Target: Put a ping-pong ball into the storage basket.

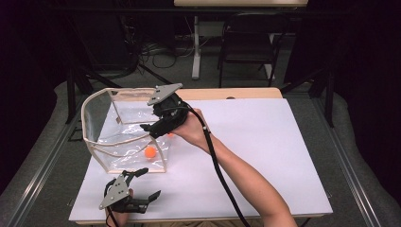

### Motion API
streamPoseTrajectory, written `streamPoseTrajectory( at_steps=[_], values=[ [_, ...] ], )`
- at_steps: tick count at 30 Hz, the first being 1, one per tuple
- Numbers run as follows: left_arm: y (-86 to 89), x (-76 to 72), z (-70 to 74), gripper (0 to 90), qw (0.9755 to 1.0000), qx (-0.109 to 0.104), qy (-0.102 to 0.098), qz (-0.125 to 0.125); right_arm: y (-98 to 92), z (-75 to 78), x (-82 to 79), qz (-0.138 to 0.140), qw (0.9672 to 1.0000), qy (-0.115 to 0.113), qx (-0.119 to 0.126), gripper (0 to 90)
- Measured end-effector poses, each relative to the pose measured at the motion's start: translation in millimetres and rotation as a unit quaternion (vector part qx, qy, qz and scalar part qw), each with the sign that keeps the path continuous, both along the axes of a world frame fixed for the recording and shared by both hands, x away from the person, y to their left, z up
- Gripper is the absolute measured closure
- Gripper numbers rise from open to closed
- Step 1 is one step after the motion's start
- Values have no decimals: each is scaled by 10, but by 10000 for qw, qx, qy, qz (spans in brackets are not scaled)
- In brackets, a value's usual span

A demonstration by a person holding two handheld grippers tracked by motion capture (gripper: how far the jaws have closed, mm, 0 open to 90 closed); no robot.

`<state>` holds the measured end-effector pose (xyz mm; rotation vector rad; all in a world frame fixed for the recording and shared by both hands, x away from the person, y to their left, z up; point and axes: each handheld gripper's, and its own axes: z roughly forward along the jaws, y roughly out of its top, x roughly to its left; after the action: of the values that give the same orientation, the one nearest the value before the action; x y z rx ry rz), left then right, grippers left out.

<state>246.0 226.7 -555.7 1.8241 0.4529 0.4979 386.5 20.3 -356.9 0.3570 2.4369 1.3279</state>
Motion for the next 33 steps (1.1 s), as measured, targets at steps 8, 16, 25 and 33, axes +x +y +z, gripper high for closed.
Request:
streamPoseTrajectory(
  at_steps=[8,16,25,33],
  values=[
    [-12,5,-5,156,10000,-17,13,-16,-158,-26,18,-46,10000,73,14,68],
    [-11,1,-1,156,10000,-3,-1,-1,-306,-49,-25,-115,9999,42,24,45],
    [-19,4,-1,156,10000,8,3,-13,-493,-144,-69,-232,9997,53,-41,30],
    [-24,6,-4,156,10000,-12,4,-13,-629,-221,-88,-290,9995,93,-108,20]
  ],
)
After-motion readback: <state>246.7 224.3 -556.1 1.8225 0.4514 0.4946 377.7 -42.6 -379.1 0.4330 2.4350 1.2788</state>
